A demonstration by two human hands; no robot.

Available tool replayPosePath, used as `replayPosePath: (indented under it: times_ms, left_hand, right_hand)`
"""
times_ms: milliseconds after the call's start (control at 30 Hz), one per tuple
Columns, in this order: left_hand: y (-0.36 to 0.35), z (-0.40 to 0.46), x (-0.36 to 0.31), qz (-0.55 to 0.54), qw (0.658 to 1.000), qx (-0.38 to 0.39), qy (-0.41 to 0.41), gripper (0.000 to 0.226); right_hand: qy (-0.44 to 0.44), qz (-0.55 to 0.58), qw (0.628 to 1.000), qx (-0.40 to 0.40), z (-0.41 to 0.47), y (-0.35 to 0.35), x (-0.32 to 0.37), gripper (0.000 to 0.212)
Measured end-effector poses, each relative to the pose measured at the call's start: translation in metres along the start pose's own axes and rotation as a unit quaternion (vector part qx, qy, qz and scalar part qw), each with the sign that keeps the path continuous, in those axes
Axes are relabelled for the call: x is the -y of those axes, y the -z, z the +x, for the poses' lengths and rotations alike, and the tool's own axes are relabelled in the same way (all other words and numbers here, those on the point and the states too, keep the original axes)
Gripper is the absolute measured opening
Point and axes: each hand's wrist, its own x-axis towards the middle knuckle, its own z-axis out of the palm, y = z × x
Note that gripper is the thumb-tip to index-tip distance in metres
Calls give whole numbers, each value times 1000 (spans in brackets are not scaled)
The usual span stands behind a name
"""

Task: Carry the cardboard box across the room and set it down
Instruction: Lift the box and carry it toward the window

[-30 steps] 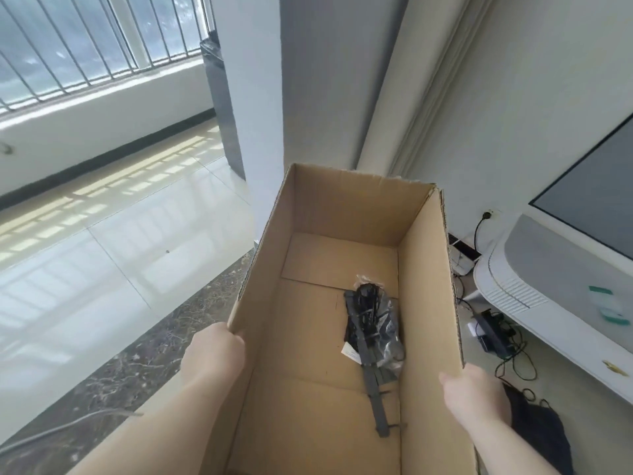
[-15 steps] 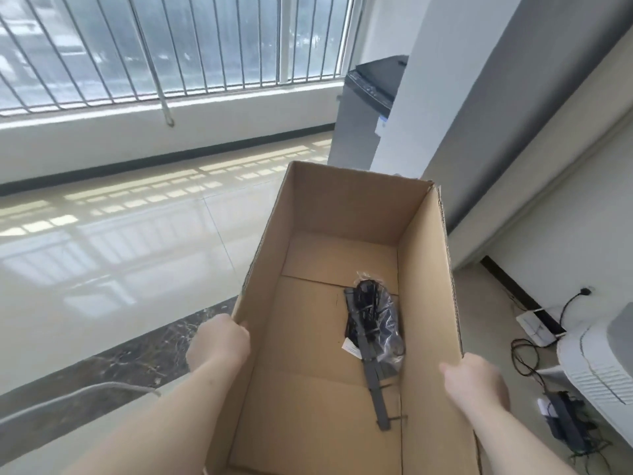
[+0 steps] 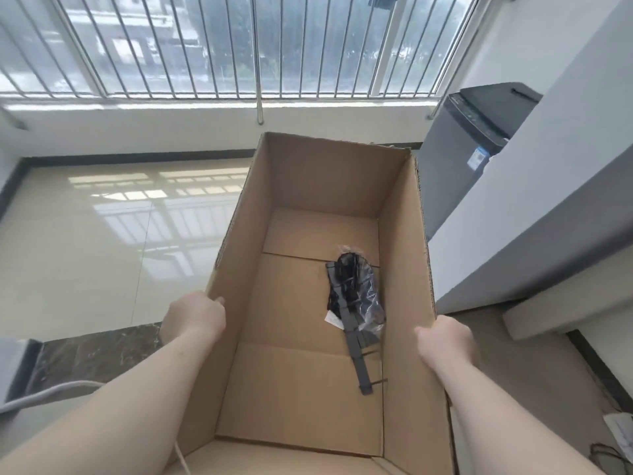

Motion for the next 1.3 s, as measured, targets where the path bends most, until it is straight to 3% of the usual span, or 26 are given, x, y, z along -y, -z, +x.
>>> replayPosePath:
  times_ms: [333,567,967,1300]
  left_hand:
    - [36,90,-43,-16,996,-50,79,32]
    - [80,175,-38,-34,985,-79,148,32]
    - [186,380,45,-106,952,-125,260,28]
    - [267,522,122,-119,913,-174,348,42]
  right_hand:
    - [103,-11,994,34,107,16,148,4]
    - [164,-38,984,54,141,9,287,12]
    - [282,-72,954,72,128,-44,612,7]
    - [378,-83,917,94,105,-115,847,7]
